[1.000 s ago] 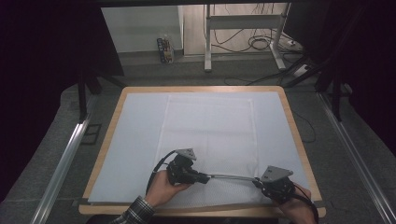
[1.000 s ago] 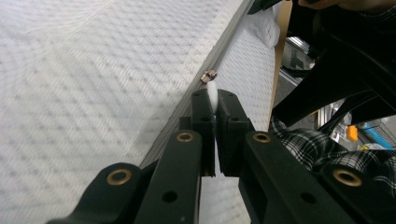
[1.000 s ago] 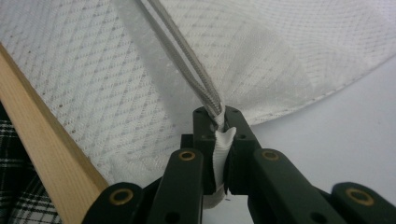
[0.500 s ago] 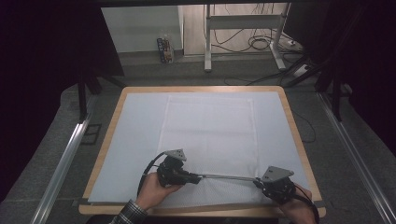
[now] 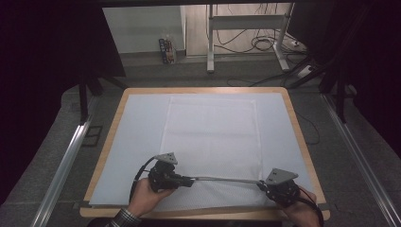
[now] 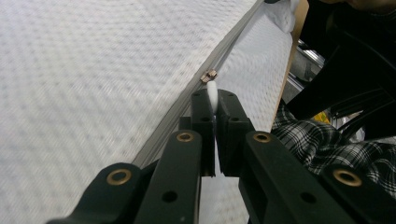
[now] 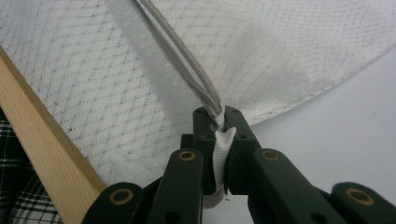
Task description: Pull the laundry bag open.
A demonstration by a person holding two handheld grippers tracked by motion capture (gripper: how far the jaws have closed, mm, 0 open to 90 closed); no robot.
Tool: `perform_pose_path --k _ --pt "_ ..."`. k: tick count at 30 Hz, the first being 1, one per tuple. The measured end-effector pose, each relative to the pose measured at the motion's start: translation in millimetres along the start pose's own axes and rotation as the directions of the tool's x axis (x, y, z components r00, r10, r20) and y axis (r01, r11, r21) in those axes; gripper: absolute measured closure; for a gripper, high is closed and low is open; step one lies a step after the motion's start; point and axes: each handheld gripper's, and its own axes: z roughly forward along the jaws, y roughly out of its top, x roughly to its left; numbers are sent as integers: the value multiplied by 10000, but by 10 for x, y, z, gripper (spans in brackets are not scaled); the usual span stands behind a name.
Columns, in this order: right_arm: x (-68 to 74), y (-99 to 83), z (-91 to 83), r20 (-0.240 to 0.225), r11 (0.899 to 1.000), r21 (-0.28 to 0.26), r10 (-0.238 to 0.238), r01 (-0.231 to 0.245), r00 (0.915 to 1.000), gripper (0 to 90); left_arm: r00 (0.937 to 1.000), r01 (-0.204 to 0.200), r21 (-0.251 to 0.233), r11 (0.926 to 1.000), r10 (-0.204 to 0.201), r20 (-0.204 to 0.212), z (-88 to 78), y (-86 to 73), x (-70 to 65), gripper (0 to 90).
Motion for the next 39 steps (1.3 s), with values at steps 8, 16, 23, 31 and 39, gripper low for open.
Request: perform_pose_path --k 8,16,23,31,39 --pt "3 0 4 7 10000 24 0 0 10000 843 9994 275 -69 9996 -276 -191 -105 -119 39 874" --pt "6 3 7 -1 10000 47 -8 8 10000 843 9980 501 -153 9986 -506 -387 -205 -230 70 874" --pt "14 6 15 -14 10000 64 -45 45 10000 843 9967 544 -102 9985 -549 -593 -250 -281 74 874" --pt "-2 -4 15 62 9999 134 71 -72 10000 844 9924 913 -380 9951 -941 -789 -388 -397 120 874" --pt "-16 -15 9 77 9998 163 122 -123 9999 844 9870 1255 -581 9904 -1306 -938 -493 -515 154 874"
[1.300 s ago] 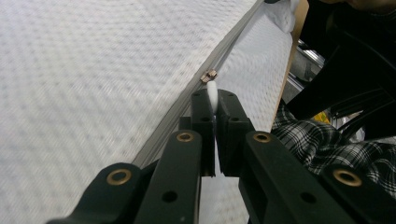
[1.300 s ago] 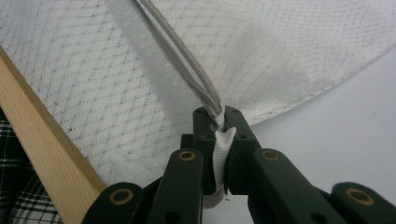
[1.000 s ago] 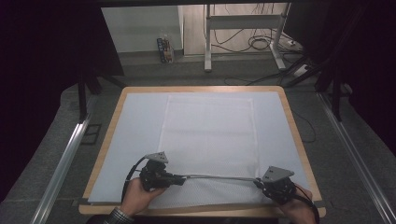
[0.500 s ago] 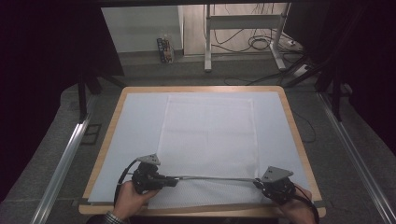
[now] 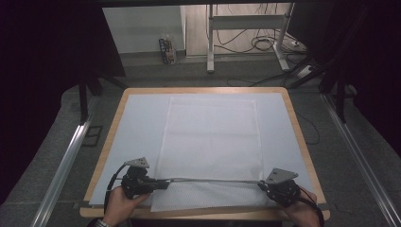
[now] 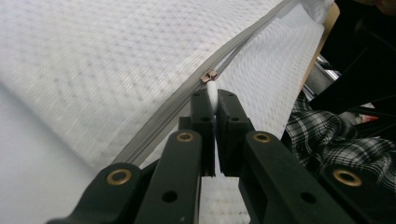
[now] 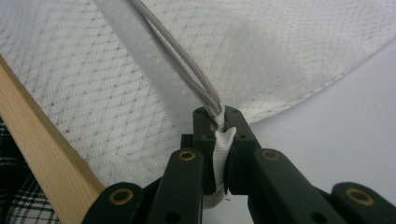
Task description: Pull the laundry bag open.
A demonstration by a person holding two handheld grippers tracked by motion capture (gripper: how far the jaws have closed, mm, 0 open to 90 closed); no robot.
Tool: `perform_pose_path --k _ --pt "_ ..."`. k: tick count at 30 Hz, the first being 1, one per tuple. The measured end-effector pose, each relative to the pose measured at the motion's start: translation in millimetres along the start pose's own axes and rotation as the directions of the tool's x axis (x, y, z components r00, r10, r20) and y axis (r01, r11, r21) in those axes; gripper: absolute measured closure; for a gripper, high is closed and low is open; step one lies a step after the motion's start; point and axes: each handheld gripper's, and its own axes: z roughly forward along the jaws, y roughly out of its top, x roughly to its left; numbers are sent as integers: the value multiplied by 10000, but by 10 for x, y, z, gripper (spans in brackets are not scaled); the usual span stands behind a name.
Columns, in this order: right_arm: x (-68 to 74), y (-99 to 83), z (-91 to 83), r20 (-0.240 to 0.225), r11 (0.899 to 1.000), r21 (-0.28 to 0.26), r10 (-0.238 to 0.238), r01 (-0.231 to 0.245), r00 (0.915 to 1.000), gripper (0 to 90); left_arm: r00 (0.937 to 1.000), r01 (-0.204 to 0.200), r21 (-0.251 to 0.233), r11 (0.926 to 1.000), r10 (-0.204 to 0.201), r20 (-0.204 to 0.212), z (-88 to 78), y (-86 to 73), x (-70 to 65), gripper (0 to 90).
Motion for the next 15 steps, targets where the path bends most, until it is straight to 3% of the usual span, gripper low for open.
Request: perform_pose_path --k 7,15 --pt "-6 -6 -6 -45 10000 -27 -3 3 10000 844 10000 -40 132 9999 41 -89 3 -25 -1 874" --pt "-19 -21 -13 21 9999 -13 114 -114 9999 844 9990 207 9 9998 -207 -403 -60 -99 30 874"
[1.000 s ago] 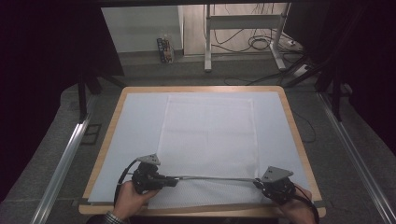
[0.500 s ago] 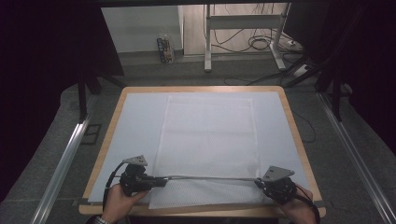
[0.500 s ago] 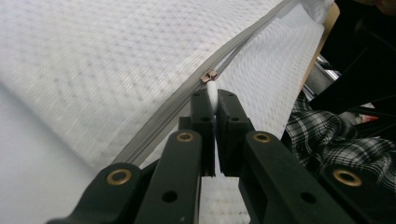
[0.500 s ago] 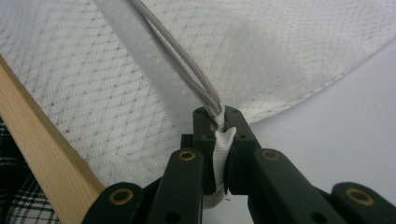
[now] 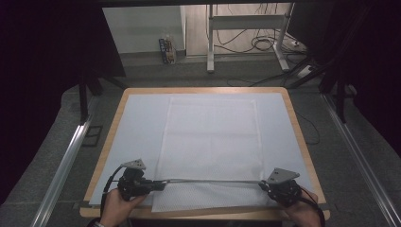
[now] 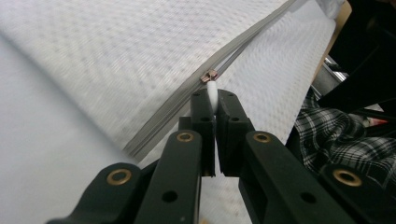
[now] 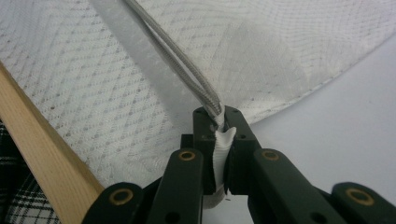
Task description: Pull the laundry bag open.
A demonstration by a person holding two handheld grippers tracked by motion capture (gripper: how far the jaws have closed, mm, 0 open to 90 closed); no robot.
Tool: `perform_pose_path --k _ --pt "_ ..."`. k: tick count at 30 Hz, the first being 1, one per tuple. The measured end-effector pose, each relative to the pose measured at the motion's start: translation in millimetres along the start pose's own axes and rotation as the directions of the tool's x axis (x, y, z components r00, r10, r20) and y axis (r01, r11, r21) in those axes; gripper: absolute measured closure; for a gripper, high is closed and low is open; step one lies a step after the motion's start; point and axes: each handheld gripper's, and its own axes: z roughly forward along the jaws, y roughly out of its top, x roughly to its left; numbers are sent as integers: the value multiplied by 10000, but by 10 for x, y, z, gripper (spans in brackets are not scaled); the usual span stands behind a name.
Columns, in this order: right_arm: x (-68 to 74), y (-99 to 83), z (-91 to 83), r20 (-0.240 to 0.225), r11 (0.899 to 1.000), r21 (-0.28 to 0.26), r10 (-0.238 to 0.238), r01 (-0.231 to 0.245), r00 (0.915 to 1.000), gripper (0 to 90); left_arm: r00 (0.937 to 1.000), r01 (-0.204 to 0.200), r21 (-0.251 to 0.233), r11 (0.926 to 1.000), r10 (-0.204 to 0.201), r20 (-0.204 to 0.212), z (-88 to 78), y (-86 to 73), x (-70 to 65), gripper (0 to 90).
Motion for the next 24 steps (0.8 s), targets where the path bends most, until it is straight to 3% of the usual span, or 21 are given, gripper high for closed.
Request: perform_pose_path --k 7,15,19,24 --pt "-10 -6 -1 -44 10000 26 32 -32 10000 844 9998 175 -120 9998 -176 -89 -88 -83 35 874" --pt "-18 -14 -1 29 9999 109 131 -131 9999 845 9974 355 -194 9992 -366 -620 -160 -137 90 874" --pt "-33 -27 -10 6 9997 106 239 -239 9997 845 9964 555 -401 9977 -579 -626 -231 -184 136 874" --pt "-24 -25 1 -78 9995 137 274 -273 9996 845 9939 611 -211 9979 -628 -904 -216 -197 139 875"
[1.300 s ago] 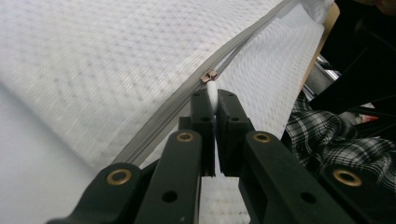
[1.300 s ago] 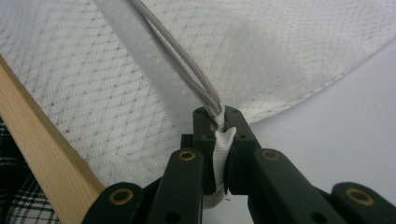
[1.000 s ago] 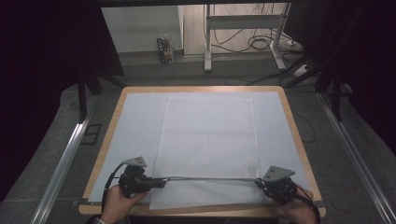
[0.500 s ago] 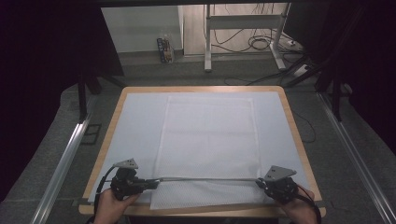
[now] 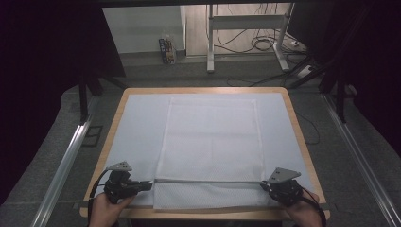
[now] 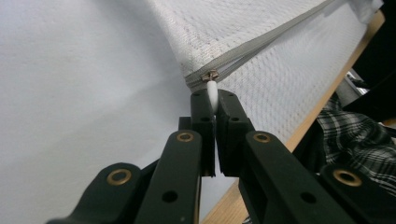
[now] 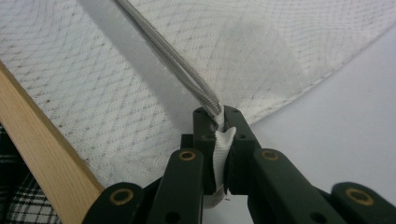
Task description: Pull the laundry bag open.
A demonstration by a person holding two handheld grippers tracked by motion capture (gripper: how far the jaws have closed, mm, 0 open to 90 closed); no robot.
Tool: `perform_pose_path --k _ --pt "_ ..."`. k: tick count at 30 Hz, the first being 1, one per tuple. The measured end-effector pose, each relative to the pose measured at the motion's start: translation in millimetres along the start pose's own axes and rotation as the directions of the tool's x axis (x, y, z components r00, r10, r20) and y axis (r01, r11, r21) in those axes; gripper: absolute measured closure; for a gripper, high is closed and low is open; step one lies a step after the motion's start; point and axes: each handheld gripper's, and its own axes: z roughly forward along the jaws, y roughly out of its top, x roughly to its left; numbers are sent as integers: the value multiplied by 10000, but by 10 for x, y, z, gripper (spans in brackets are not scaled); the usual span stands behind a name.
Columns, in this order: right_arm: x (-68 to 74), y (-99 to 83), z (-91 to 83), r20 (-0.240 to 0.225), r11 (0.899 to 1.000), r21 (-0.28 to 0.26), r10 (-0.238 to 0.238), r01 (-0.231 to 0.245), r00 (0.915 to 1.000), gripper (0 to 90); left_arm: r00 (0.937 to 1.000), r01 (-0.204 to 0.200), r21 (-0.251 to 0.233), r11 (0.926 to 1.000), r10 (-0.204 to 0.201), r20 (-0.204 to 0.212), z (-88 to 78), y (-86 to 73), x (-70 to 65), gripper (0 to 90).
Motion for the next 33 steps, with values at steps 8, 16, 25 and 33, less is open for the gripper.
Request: perform_pose_path --k 8,16,25,33 --pt "10 -5 11 30 10000 47 35 -35 10000 799 9995 -310 17 9995 310 -104 58 8 -30 858" --pt "-7 7 -5 2 9990 -358 267 -267 9996 480 9893 -1020 -252 9945 987 -1070 105 23 -108 520" --pt "-50 -11 -49 -418 9913 -1103 675 -717 9968 247 9522 -1740 -110 9847 1654 -2569 118 -35 -117 211" --pt "-100 -64 -10 -710 9894 -806 1152 -1208 9908 96 9281 -1584 362 9867 1613 -3356 92 -156 -74 75"
